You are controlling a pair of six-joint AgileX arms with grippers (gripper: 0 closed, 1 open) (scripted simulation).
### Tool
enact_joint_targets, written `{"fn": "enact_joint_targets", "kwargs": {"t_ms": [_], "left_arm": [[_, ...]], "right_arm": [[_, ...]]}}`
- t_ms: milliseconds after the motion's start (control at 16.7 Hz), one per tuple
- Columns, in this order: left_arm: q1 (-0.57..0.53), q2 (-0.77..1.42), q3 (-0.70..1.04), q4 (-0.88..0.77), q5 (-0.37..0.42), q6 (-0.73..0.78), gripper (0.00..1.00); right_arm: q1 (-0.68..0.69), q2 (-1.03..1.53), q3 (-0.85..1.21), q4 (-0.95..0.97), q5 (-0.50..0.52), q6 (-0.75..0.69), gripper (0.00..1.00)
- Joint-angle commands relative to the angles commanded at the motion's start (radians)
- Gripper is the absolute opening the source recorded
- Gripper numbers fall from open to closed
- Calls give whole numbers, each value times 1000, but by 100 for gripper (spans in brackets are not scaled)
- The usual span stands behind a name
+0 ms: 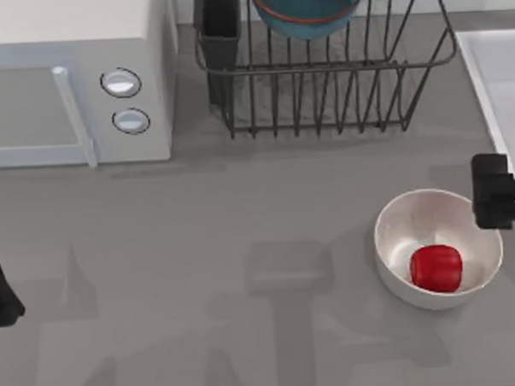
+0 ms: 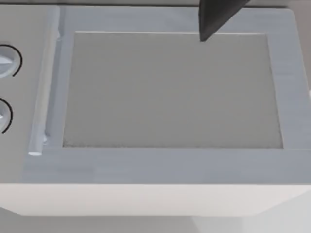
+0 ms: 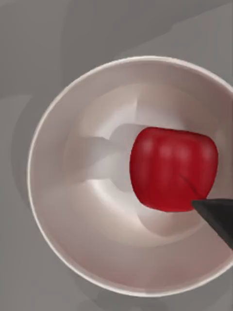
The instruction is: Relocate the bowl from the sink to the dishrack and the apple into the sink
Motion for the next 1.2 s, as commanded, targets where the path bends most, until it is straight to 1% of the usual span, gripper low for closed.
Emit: {"fn": "enact_joint_targets", "kwargs": {"t_ms": [240, 540, 960, 1080, 1200], "left_arm": [[0, 0, 0, 0, 0, 0, 100], [0, 0, 0, 0, 0, 0, 100], [0, 0, 0, 0, 0, 0, 100], [0, 0, 0, 0, 0, 0, 100], [0, 0, 0, 0, 0, 0, 100]], "right_arm": [[79, 321, 237, -197, 0, 82, 100], [139, 553, 430, -340, 7, 144, 100], [141, 580, 448, -352, 8, 150, 100], [142, 597, 425, -316, 9, 152, 100], [143, 628, 383, -239, 9, 153, 100]]}}
